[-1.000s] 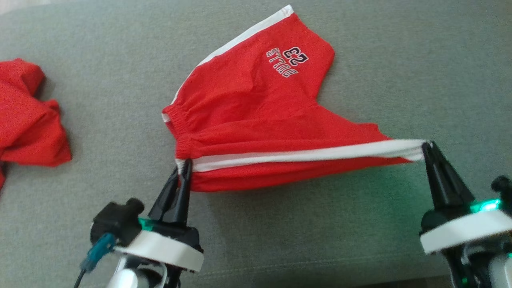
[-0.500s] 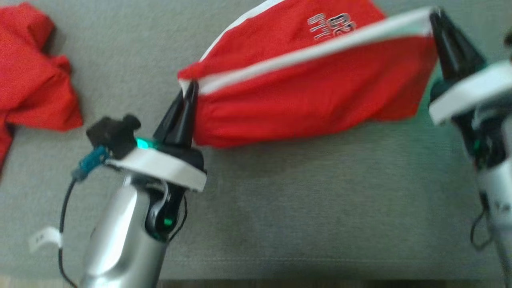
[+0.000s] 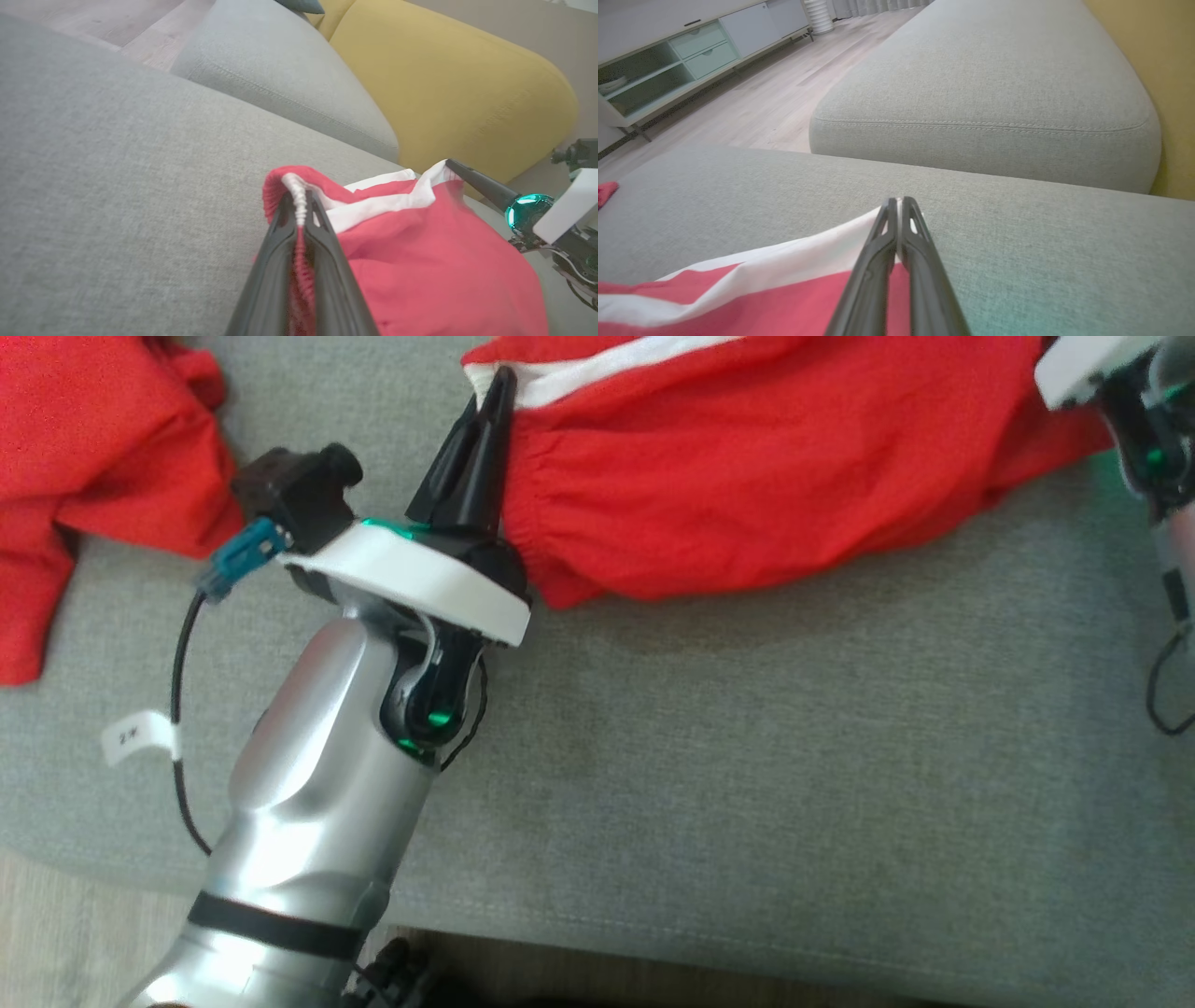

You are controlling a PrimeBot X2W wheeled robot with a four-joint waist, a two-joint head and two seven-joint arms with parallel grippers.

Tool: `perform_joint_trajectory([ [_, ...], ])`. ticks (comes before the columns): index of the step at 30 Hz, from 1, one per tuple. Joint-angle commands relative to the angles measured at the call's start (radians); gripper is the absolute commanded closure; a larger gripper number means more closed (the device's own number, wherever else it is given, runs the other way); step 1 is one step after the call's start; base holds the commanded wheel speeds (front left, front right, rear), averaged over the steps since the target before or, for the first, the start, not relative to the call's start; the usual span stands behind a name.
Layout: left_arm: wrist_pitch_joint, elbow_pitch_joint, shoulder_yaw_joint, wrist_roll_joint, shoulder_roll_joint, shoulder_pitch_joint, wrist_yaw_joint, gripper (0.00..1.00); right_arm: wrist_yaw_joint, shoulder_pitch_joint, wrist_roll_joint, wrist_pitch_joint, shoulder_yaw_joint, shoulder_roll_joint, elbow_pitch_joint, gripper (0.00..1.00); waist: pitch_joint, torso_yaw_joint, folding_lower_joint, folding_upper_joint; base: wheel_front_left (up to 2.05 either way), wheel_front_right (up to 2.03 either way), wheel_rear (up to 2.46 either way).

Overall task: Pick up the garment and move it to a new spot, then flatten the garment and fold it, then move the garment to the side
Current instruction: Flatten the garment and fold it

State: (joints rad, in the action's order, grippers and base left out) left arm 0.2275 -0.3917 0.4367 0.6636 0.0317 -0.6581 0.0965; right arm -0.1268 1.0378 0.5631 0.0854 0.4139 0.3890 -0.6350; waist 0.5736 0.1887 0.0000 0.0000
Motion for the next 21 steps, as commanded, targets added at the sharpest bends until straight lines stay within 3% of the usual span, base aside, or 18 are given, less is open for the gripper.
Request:
perform_joint_trajectory([
  [1, 0.015, 0.003, -0.015, 0.018, 0.019, -0.026, -0.006, 1.00, -0.004, 0.035, 0.013, -0.032, 0.030, -0.001, -0.012, 1.00, 0.022, 0.015, 0.0000, 0.0000, 0.00, 0.00, 0.00],
  [8, 0.032, -0.070, 0.011, 0.060, 0.019, -0.057, -0.018, 1.00, -0.004, 0.123, 0.049, -0.130, 0.137, -0.010, -0.149, 1.00, 0.030, 0.021, 0.0000, 0.0000, 0.00, 0.00, 0.00],
  [9, 0.033, -0.076, 0.015, 0.064, 0.019, -0.058, -0.018, 0.76, -0.004, 0.130, 0.057, -0.141, 0.150, -0.013, -0.164, 0.70, 0.030, 0.020, 0.0000, 0.0000, 0.00, 0.00, 0.00],
  [10, 0.033, -0.076, 0.015, 0.064, 0.019, -0.058, -0.018, 0.76, -0.004, 0.130, 0.057, -0.141, 0.150, -0.013, -0.164, 0.70, 0.030, 0.020, 0.0000, 0.0000, 0.00, 0.00, 0.00],
  [11, 0.033, -0.082, 0.019, 0.066, 0.019, -0.059, -0.019, 0.30, -0.004, 0.134, 0.065, -0.154, 0.164, -0.016, -0.177, 0.11, 0.029, 0.018, 0.0000, 0.0000, 0.00, 0.00, 0.00],
  [12, 0.033, -0.087, 0.021, 0.067, 0.019, -0.058, -0.021, 0.00, -0.004, 0.136, 0.074, -0.167, 0.177, -0.021, -0.187, 0.00, 0.027, 0.016, 0.0000, 0.0000, 0.00, 0.00, 0.00],
  [16, 0.034, -0.088, 0.009, 0.033, 0.019, -0.040, -0.045, 0.00, -0.004, 0.133, 0.085, -0.255, 0.218, -0.023, -0.216, 0.00, 0.006, 0.000, 0.0000, 0.0000, 0.00, 0.00, 0.00],
  [21, 0.034, -0.030, -0.041, -0.103, 0.030, 0.032, -0.127, 0.00, -0.004, 0.091, 0.042, -0.339, 0.212, -0.024, -0.218, 0.00, -0.042, -0.035, 0.0000, 0.0000, 0.00, 0.00, 0.00],
])
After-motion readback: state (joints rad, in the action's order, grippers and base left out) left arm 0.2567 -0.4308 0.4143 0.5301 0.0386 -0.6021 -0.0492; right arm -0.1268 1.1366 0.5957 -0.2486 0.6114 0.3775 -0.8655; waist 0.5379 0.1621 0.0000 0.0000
